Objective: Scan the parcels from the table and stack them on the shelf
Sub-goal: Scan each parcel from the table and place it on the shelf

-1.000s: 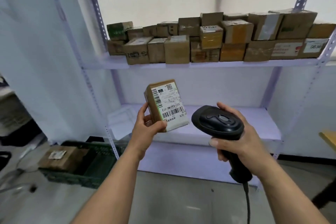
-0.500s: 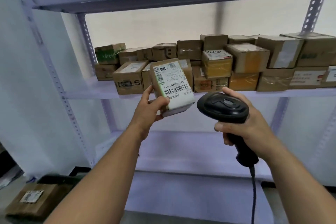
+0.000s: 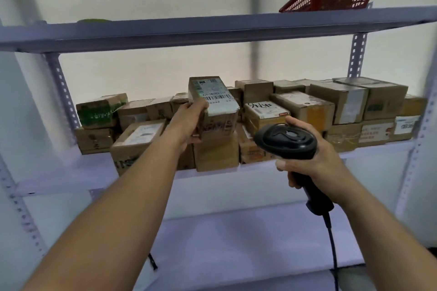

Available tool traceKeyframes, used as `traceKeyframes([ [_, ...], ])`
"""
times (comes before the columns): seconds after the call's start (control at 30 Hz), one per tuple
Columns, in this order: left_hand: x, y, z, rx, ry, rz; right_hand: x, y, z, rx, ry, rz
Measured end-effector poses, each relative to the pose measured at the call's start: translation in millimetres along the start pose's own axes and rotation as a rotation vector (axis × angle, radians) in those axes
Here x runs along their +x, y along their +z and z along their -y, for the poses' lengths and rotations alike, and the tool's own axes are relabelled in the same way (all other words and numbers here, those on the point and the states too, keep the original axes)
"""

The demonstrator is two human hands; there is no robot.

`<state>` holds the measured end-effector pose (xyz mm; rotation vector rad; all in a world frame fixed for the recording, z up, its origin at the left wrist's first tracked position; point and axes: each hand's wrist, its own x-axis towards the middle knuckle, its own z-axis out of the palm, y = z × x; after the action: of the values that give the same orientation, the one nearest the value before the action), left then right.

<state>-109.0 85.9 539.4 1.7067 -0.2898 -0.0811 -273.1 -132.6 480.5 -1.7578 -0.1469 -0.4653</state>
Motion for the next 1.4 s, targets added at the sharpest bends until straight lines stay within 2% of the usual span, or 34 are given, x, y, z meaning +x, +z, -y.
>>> traceKeyframes([
  [0.17, 26.2, 4.2, 3.6, 0.169, -0.038, -0.088, 7.8, 5.3, -4.5, -0.014, 0.01, -0.031],
  [0.27, 33.7, 6.6, 5.7, 0.387, 0.127, -0.158, 10.9, 7.8, -9.2, -0.015, 0.016, -0.043],
  [0.33, 32.7, 9.8, 8.4, 0.434, 0.222, -0.105, 11.0, 9.4, -10.8, -0.019, 0.022, -0.052],
  [0.87, 41.1, 11.7, 30.6, 0.412, 0.315, -0.032, -1.6, 28.2, -24.6, -0.089, 0.056, -0.139],
  [0.97, 30.8, 12.9, 33.8, 0.496, 0.424, -0.129, -10.7, 33.8, -29.9, -0.102, 0.073, -0.167],
  [1.07, 18.3, 17.1, 40.9, 0.595, 0.606, -0.26, -21.8, 37.2, -33.2, -0.089, 0.09, -0.201],
  [1.17, 4.4, 28.5, 54.7, 0.511, 0.857, -0.333, -36.1, 37.0, -36.8, -0.07, 0.112, -0.261],
  [1.27, -10.0, 52.8, 73.9, 0.434, 1.004, -0.272, -55.8, 33.1, -39.9, -0.063, 0.128, -0.338],
  [1.33, -24.7, 74.6, 87.7, 0.415, 0.989, -0.171, -71.5, 28.5, -41.6, -0.047, 0.152, -0.394],
  [1.4, -41.1, 97.6, 105.0, 0.374, 0.882, -0.047, -89.2, 22.6, -43.3, -0.043, 0.175, -0.443],
])
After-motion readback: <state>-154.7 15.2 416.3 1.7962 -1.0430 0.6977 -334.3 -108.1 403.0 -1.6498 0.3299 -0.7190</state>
